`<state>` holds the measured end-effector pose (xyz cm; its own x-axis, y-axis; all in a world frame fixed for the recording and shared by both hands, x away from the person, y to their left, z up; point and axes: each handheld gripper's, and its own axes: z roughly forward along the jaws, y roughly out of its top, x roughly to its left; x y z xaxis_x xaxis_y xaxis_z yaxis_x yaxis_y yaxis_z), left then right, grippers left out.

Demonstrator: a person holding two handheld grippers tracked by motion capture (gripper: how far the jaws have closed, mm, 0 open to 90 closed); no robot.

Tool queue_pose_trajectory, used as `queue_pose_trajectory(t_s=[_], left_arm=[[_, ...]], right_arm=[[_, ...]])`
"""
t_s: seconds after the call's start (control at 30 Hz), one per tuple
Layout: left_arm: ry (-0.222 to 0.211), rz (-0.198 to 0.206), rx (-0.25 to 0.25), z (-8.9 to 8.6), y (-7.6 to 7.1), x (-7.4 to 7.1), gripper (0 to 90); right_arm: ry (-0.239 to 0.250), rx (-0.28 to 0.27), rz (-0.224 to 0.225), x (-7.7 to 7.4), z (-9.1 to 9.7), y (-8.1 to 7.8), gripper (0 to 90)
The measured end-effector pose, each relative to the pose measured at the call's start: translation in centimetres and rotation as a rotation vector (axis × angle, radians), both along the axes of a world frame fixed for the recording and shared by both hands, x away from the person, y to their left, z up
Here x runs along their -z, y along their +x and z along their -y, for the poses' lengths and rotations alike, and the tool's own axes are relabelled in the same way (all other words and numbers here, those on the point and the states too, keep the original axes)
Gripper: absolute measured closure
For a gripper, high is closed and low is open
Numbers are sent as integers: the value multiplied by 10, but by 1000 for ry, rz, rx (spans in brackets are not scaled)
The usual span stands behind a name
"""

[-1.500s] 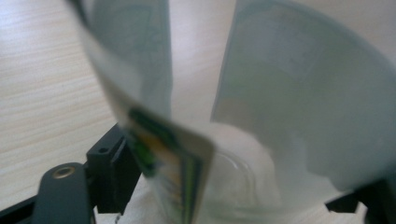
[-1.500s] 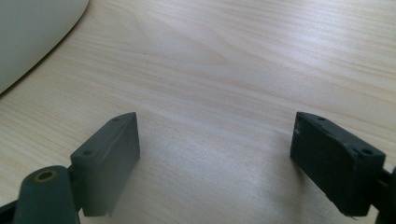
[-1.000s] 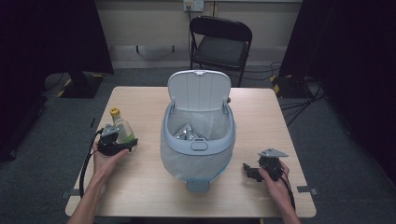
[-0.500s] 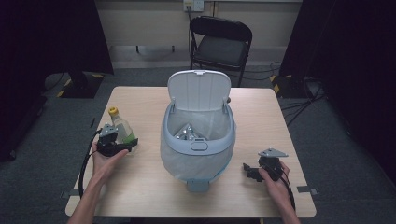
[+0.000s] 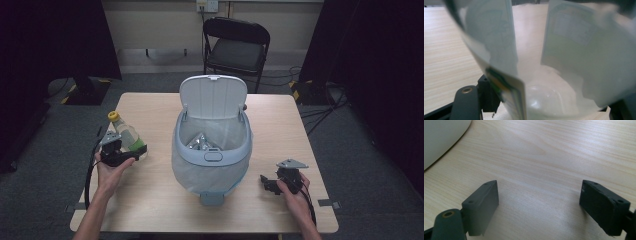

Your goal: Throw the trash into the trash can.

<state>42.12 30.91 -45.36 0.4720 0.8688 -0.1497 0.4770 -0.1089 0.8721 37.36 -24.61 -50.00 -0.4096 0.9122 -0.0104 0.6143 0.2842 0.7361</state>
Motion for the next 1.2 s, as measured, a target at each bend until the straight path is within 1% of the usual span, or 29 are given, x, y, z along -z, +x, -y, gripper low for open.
queue_pose_trajectory(t_s=[0.07, 0.1, 0.17, 0.2, 0.33, 0.37, 0.43, 0.53, 0.57, 0.67, 0.7, 0.73, 0.77, 0.8, 0.87, 0.9, 1.0, 1.07, 1.1, 1.2], left_arm=[[-18, 7, 3, 0, -2, -4, 281], [-39, 13, 1, 0, -3, -8, 281], [-48, 25, 9, 0, -5, -13, 281], [-39, 30, 11, 1, -6, -16, 281], [-38, 67, 38, 4, -13, -27, 281], [-45, 78, 46, 5, -15, -29, 281], [-32, 85, 57, 5, -18, -34, 281], [-55, 103, 77, 7, -21, -41, 281], [-48, 109, 78, 9, -22, -44, 281], [-54, 128, 92, 13, -25, -52, 281], [-48, 137, 99, 15, -27, -55, 281], [-52, 140, 106, 16, -28, -57, 281], [-66, 143, 117, 17, -29, -61, 281], [-55, 154, 114, 17, -30, -65, 281], [-67, 159, 109, 18, -32, -69, 281], [-84, 161, 114, 19, -33, -71, 281], [-64, 178, 116, 22, -35, -77, 281], [-73, 183, 123, 24, -37, -81, 282], [-71, 197, 123, 25, -38, -84, 282], [-74, 213, 129, 26, -41, -92, 282]], right_arm=[[0, 0, 0, 0, 0, 0, 146], [-1, -1, 0, 0, 0, 0, 146], [0, 0, 0, 0, 0, 0, 146], [-1, -1, 0, 0, 0, 0, 146], [-1, 0, 0, 0, 0, 0, 146], [-1, -1, 0, 0, 0, 0, 146], [-1, 0, 0, 0, 0, 0, 146], [-1, -1, 0, 0, 0, 0, 146], [-1, -1, 0, 0, 0, 0, 146], [0, 0, 0, 0, 0, 0, 146], [-1, -1, 0, 0, 0, 0, 146], [-1, -1, 0, 0, 0, 0, 146], [0, 0, 0, 0, 0, 0, 146], [-1, -1, 0, 0, 0, 0, 146], [-1, 0, 0, 0, 0, 0, 146], [0, 0, 0, 0, 0, 0, 146], [0, 0, 0, 0, 0, 0, 146], [0, 0, 0, 0, 0, 0, 146], [0, 0, 0, 0, 0, 0, 146], [0, 0, 0, 0, 0, 0, 146]])
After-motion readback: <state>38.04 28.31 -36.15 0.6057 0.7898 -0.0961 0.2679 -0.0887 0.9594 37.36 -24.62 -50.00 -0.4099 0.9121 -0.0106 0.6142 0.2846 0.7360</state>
